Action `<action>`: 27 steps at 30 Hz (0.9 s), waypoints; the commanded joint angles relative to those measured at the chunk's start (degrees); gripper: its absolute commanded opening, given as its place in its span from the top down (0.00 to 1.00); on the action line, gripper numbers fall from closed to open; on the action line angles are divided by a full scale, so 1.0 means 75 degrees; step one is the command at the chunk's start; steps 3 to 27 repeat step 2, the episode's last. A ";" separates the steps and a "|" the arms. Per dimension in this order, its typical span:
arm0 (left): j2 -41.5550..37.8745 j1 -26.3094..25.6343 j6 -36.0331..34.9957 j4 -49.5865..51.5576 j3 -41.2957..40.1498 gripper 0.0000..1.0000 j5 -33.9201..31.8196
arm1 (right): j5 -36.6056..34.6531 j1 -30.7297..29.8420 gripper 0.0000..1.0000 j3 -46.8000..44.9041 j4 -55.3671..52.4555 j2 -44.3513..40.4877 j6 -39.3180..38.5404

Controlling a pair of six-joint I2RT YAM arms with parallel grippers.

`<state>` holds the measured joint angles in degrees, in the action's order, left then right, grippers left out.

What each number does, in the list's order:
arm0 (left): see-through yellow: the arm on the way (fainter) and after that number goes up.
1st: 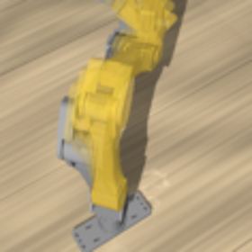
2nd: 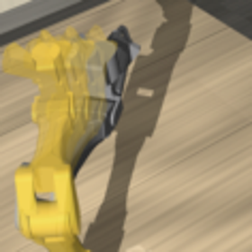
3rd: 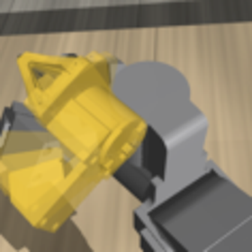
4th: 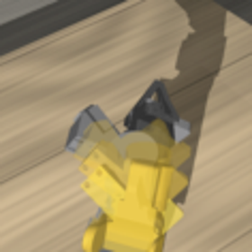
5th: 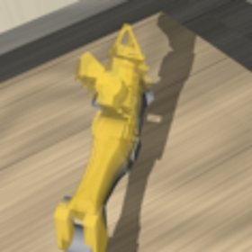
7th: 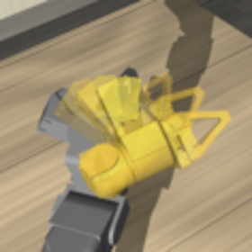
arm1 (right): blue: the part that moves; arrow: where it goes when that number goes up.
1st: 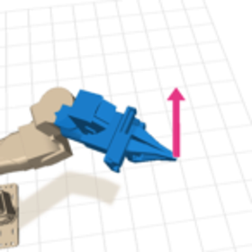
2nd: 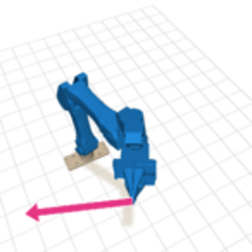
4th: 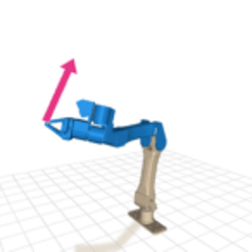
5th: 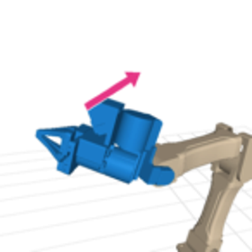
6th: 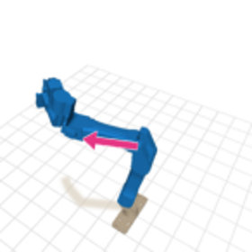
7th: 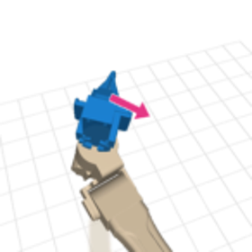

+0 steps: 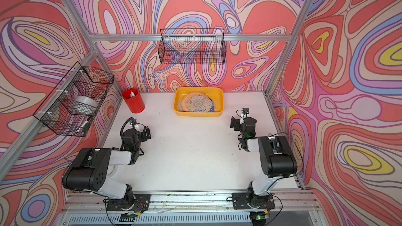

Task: Put the coasters into the storage box
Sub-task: Reset both arms

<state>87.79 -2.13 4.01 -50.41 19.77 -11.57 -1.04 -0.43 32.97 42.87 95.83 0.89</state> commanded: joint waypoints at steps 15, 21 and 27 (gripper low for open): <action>0.0060 0.0050 -0.0160 -0.0286 0.0130 0.00 0.0070 | 0.0016 0.0033 0.02 -0.0090 0.0082 0.0096 -0.0036; 0.0060 0.0050 -0.0160 -0.0286 0.0130 0.00 0.0070 | 0.0016 0.0033 0.02 -0.0090 0.0082 0.0096 -0.0036; 0.0060 0.0050 -0.0160 -0.0286 0.0130 0.00 0.0070 | 0.0016 0.0033 0.02 -0.0090 0.0082 0.0096 -0.0036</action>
